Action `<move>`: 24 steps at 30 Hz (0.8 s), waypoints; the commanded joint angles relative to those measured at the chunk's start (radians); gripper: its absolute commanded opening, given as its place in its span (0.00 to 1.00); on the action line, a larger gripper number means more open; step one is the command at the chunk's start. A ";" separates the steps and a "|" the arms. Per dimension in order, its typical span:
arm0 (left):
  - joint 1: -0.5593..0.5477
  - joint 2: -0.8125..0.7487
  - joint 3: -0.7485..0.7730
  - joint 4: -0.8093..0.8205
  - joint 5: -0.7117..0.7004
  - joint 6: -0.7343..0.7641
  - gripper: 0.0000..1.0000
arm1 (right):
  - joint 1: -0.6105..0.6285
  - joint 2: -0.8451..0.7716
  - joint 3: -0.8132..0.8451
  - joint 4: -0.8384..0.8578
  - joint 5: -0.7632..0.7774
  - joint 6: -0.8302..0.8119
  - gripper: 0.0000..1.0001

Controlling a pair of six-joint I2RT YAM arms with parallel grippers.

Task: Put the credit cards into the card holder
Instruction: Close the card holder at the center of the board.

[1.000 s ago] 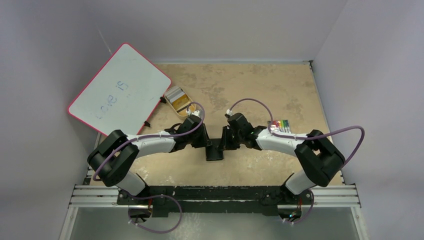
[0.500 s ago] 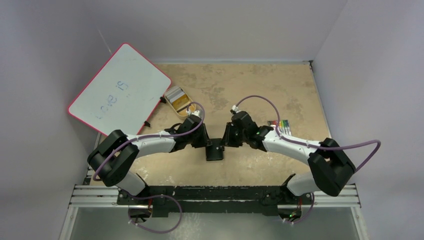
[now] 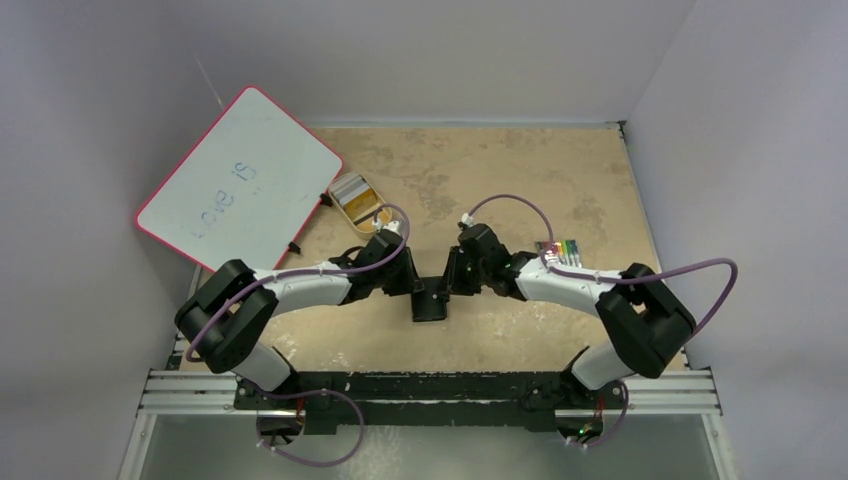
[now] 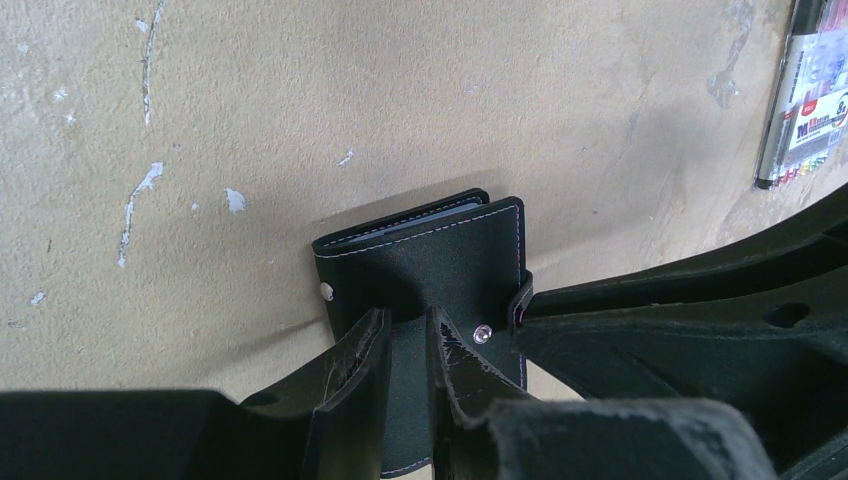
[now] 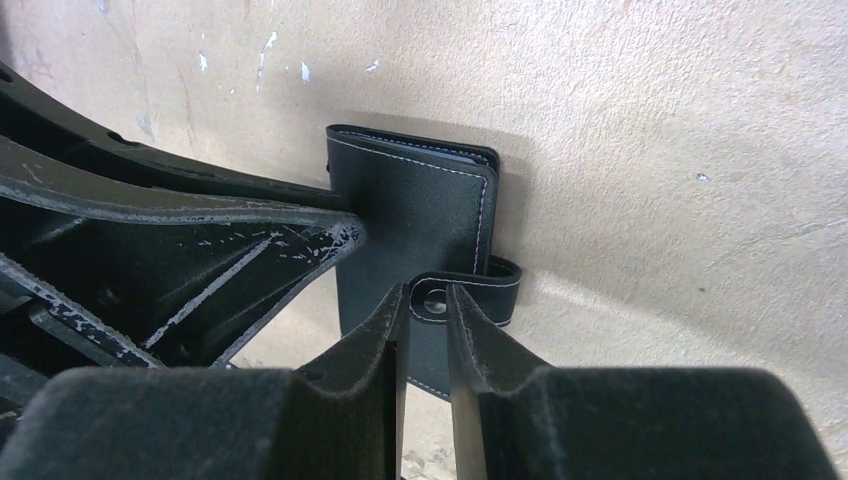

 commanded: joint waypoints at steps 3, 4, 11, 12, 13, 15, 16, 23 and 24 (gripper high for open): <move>0.000 -0.011 0.005 0.013 -0.003 -0.015 0.18 | 0.000 0.006 -0.024 0.061 -0.017 0.017 0.20; -0.001 -0.010 0.005 0.013 -0.002 -0.016 0.18 | 0.000 0.006 -0.026 0.062 -0.018 0.018 0.20; 0.000 -0.008 0.006 0.014 -0.003 -0.017 0.18 | 0.003 0.025 -0.032 0.079 -0.040 0.015 0.18; 0.000 -0.008 0.006 0.014 -0.002 -0.016 0.18 | 0.003 0.026 -0.033 0.080 -0.042 0.016 0.18; -0.001 -0.007 0.005 0.014 -0.002 -0.017 0.18 | 0.005 0.028 -0.034 0.082 -0.045 0.016 0.18; 0.000 -0.006 0.008 0.014 -0.002 -0.016 0.18 | 0.006 0.029 -0.039 0.083 -0.048 0.015 0.18; 0.000 -0.006 0.007 0.014 -0.002 -0.016 0.18 | 0.006 0.030 -0.041 0.083 -0.050 0.013 0.18; -0.001 -0.002 0.006 0.016 -0.002 -0.017 0.18 | 0.015 0.035 -0.041 0.062 -0.042 0.002 0.17; 0.000 -0.002 0.007 0.016 -0.002 -0.017 0.18 | 0.017 0.035 -0.040 0.059 -0.042 -0.001 0.16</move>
